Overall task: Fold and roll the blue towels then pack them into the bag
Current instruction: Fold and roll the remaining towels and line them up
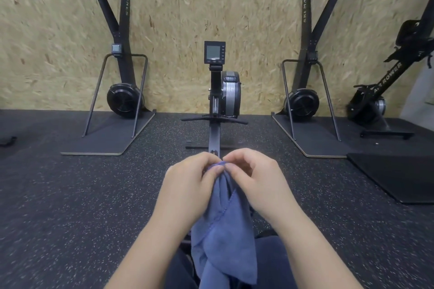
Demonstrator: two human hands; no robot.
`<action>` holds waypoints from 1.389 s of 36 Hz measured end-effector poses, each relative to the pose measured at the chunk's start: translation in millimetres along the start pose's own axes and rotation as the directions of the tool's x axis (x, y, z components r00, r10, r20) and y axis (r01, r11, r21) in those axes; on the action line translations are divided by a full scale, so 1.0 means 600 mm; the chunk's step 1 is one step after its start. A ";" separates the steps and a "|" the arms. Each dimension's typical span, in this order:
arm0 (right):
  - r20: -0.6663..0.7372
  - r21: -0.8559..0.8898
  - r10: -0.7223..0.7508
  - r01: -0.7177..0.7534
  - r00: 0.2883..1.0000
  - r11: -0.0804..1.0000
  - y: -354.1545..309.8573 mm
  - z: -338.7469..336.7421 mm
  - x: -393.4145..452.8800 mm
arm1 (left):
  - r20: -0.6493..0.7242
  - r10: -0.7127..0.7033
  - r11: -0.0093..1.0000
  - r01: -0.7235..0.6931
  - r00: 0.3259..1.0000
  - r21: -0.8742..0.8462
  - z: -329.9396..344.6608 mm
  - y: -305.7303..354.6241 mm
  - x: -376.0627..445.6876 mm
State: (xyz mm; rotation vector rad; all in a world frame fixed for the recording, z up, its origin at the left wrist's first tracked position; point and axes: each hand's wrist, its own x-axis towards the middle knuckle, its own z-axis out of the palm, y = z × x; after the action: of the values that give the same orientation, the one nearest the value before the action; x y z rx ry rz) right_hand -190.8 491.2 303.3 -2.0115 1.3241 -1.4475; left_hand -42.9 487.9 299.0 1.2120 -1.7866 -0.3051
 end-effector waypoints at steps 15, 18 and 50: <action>-0.151 -0.223 0.139 -0.170 0.979 0.960 0.049 -0.028 -0.003 | -0.244 -0.096 0.982 0.052 0.965 -0.182 -0.063 -0.026 0.013; -0.160 -0.218 0.166 -0.198 0.973 0.956 0.050 -0.029 -0.004 | -0.271 -0.113 0.978 0.059 0.956 -0.199 -0.071 -0.028 0.014; 0.033 0.520 0.275 -0.252 0.961 0.816 -0.026 0.019 -0.001 | -0.028 -0.171 0.886 0.141 0.985 -0.442 -0.012 0.007 0.003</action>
State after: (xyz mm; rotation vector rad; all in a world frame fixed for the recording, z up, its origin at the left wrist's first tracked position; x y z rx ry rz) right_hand -173.2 496.9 308.8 -1.3926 1.0254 -1.5174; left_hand -39.8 490.6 306.3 1.0241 -1.4582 -0.7138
